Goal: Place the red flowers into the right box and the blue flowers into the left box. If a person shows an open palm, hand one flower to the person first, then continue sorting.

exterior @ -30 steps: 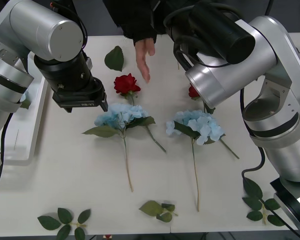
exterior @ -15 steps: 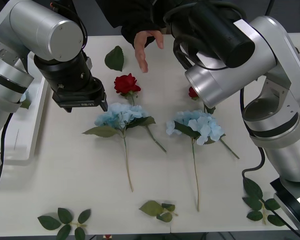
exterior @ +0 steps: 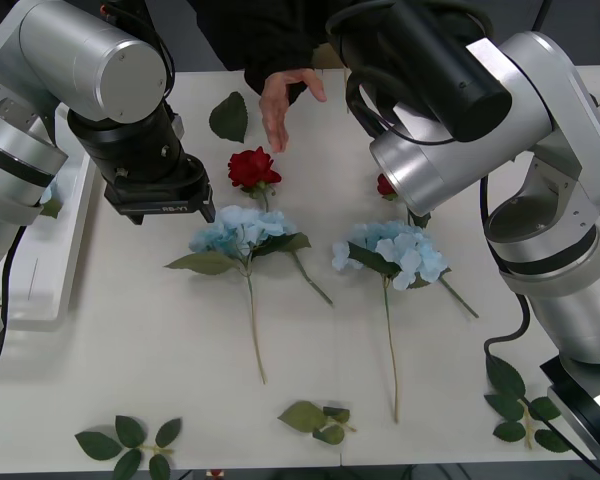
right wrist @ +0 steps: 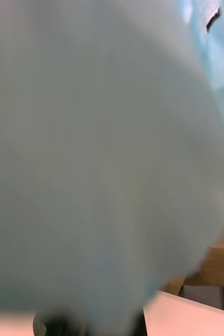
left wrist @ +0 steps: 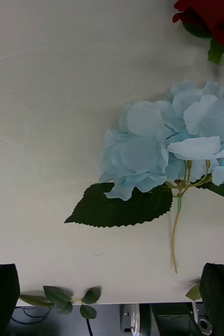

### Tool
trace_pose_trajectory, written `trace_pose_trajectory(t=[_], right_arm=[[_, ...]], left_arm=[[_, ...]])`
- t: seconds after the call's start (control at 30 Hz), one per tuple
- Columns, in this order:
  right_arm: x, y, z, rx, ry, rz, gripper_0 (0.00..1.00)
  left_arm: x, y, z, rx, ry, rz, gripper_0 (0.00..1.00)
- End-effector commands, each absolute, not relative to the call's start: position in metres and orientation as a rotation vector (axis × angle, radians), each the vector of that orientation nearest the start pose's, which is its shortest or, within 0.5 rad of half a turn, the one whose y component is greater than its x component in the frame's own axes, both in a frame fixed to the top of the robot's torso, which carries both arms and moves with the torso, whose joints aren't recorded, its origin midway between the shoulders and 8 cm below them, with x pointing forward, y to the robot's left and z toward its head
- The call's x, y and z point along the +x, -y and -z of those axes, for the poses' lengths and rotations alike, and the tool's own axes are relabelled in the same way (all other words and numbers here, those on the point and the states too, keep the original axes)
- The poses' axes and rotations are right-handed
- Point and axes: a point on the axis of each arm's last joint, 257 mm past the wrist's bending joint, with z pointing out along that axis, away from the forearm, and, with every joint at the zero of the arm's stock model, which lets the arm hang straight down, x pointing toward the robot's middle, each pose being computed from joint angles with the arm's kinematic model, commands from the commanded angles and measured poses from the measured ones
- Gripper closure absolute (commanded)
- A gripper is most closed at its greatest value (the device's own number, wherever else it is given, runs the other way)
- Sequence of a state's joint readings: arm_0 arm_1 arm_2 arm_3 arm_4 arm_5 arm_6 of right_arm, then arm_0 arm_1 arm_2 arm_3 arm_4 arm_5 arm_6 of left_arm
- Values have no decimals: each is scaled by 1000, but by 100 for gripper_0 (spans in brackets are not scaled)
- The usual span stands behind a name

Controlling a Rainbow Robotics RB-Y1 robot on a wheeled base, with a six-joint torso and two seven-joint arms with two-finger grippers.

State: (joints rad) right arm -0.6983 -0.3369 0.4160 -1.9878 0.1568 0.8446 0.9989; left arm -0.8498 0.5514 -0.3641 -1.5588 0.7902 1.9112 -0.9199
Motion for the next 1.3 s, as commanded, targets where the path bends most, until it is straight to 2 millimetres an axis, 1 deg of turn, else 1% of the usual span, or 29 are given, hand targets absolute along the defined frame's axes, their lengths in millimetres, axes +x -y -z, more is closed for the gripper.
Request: trace_pose_trajectory(t=[0.03, 0.77, 0.8, 0.83, 0.87, 0.93, 1.1, 1.13, 1.17, 1.23, 1.3], right_arm=[[552, 12, -119, -279, -1331, -278, 100], [552, 14, -118, -260, -1337, -297, 100], [552, 13, -119, -260, -1335, -300, 98], [552, 12, -118, -260, -1339, -306, 87], [552, 13, -117, -259, -1343, -308, 73], [553, 14, -117, -257, -1345, -311, 50], [553, 16, -119, -247, -1343, -315, 25], [554, 16, -118, -246, -1346, -316, 22], [553, 16, -119, -246, -1344, -320, 21], [553, 20, -116, -240, -1357, -339, 15], [549, 26, -114, -242, -1368, -365, 14]], left_arm=[[476, -170, 179, 128, -2899, 28, 0], [478, -172, 185, 136, -2891, 24, 0], [479, -172, 184, 136, -2888, 22, 0], [478, -172, 185, 136, -2891, 24, 0], [478, -172, 184, 138, -2890, 26, 0], [477, -172, 185, 137, -2893, 24, 0], [478, -172, 184, 136, -2889, 25, 0], [478, -172, 185, 136, -2891, 27, 0], [478, -172, 184, 136, -2889, 25, 0], [478, -172, 184, 136, -2889, 25, 0], [478, -172, 184, 136, -2889, 25, 0]])
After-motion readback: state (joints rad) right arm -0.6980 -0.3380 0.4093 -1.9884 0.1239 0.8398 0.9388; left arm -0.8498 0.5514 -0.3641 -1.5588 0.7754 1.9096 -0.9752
